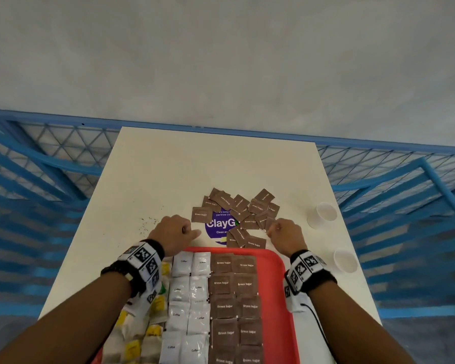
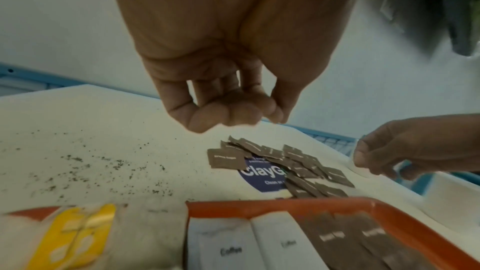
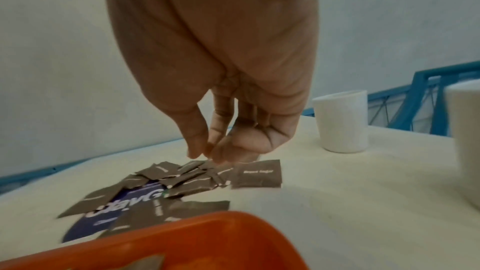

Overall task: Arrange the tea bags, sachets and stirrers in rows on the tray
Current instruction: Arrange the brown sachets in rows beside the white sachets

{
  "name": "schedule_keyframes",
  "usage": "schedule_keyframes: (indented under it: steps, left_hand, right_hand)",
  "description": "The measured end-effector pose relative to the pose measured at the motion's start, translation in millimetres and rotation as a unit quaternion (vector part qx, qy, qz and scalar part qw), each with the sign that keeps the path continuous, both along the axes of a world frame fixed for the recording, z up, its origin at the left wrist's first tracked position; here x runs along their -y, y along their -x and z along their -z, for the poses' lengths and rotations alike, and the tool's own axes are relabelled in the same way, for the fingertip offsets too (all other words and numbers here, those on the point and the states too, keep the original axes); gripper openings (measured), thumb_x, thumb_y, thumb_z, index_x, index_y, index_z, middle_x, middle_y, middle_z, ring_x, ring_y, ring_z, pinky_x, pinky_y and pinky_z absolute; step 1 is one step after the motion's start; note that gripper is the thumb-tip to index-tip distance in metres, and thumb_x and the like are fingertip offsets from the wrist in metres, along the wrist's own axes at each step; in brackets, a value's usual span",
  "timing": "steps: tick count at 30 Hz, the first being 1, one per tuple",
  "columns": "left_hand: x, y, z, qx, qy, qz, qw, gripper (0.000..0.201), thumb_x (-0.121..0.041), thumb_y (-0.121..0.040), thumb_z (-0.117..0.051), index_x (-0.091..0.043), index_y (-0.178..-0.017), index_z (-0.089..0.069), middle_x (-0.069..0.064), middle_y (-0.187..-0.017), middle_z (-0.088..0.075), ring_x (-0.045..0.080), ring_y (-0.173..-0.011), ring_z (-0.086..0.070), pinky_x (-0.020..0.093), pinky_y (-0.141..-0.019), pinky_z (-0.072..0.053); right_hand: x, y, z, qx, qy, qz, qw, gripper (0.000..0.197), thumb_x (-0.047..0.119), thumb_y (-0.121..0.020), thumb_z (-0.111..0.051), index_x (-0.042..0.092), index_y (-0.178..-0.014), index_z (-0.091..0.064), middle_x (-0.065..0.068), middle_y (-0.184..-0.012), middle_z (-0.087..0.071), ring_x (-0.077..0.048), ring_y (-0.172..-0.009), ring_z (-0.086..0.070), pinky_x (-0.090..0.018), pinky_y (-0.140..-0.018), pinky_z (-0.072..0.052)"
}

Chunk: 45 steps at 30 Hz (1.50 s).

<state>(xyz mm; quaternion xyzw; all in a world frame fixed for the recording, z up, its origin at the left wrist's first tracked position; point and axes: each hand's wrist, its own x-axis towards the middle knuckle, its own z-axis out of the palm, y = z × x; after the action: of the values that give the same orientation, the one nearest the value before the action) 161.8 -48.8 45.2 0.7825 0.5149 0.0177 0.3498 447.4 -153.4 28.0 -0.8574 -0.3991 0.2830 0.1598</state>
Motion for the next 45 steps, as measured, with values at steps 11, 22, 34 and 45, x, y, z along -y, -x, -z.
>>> schedule_keyframes:
  steps: [11, 22, 34, 45]
  left_hand:
    - [-56.8, -41.2, 19.9, -0.053, -0.019, 0.028, 0.998, 0.010, -0.023, -0.092, -0.061, -0.023, -0.082, -0.057, -0.005, -0.092, -0.061, 0.020, -0.088, -0.060, 0.034, -0.078, -0.051]
    - [-96.8, -117.0, 36.7, -0.125, -0.054, 0.169, 0.976, 0.065, -0.046, -0.095, -0.057, -0.035, -0.152, -0.026, -0.002, -0.162, -0.023, 0.025, -0.147, -0.024, 0.050, -0.116, -0.021]
    - [-105.8, -135.4, 63.8, -0.157, -0.056, 0.096, 0.981, 0.047, -0.027, -0.083, -0.071, -0.021, -0.123, -0.047, 0.007, -0.123, -0.046, 0.031, -0.116, -0.044, 0.045, -0.096, -0.035]
    - [-112.7, -135.7, 66.6, -0.152, -0.051, 0.072, 0.984, 0.049, -0.035, -0.086, -0.071, -0.017, -0.124, -0.045, 0.008, -0.126, -0.049, 0.032, -0.121, -0.045, 0.049, -0.099, -0.036]
  right_hand:
    - [-20.8, -42.8, 38.7, 0.040, 0.083, -0.080, 0.993, 0.014, 0.020, -0.085, -0.069, 0.017, -0.092, -0.057, -0.007, -0.101, -0.063, -0.029, -0.095, -0.059, -0.033, -0.076, -0.045]
    - [-87.1, -37.9, 11.3, 0.006, 0.003, -0.220, 0.976, 0.015, 0.002, -0.073, -0.071, 0.008, -0.074, -0.058, 0.003, -0.083, -0.049, -0.016, -0.086, -0.049, -0.026, -0.073, -0.038]
    - [-87.1, -32.7, 32.1, -0.024, 0.061, -0.184, 0.981, 0.044, 0.008, -0.072, -0.076, 0.021, -0.102, -0.047, 0.004, -0.090, -0.057, -0.021, -0.085, -0.057, -0.038, -0.077, -0.052]
    - [-110.6, -26.7, 19.4, -0.039, 0.054, -0.167, 0.984, 0.034, 0.024, -0.079, -0.078, 0.021, -0.068, -0.046, 0.004, -0.077, -0.054, -0.013, -0.071, -0.050, -0.023, -0.060, -0.035]
